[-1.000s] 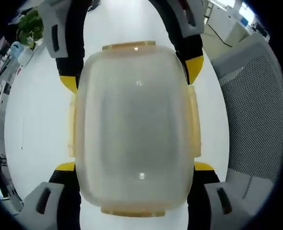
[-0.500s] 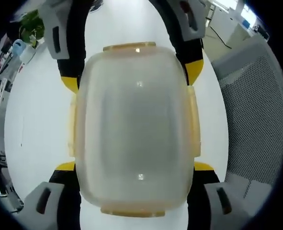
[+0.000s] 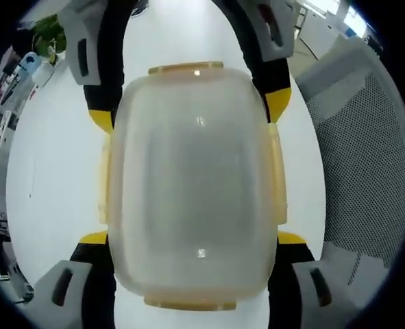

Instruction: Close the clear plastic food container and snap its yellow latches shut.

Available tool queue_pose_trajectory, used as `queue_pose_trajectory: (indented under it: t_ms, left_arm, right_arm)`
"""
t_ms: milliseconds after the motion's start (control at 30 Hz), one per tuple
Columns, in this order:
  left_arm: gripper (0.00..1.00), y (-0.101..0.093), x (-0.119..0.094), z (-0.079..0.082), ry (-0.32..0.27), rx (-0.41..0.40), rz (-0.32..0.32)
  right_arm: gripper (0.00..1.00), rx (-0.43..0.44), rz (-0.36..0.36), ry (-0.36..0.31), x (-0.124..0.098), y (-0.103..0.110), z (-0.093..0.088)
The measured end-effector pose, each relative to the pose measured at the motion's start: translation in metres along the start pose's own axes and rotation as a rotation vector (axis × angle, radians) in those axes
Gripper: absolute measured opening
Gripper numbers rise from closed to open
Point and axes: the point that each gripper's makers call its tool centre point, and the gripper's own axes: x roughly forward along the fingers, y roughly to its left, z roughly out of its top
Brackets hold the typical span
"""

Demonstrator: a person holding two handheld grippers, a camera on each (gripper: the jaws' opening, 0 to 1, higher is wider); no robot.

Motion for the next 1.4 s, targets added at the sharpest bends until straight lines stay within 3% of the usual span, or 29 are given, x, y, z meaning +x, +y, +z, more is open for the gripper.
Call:
queue_pose_trajectory:
  t_ms: [767, 1067, 1400]
  left_arm:
    - [0.95, -0.001, -0.014, -0.058, 0.000, -0.003, -0.003]
    - [0.95, -0.001, -0.017, -0.069, 0.002, -0.018, -0.001]
    - [0.95, -0.001, -0.016, -0.069, 0.011, -0.015, -0.005]
  right_arm:
    - [0.92, 0.011, -0.003, -0.005, 0.019, -0.002, 0.055]
    - [0.92, -0.005, 0.003, -0.005, 0.023, -0.003, 0.067]
    - [0.92, -0.004, 0.003, -0.012, 0.022, -0.002, 0.067]
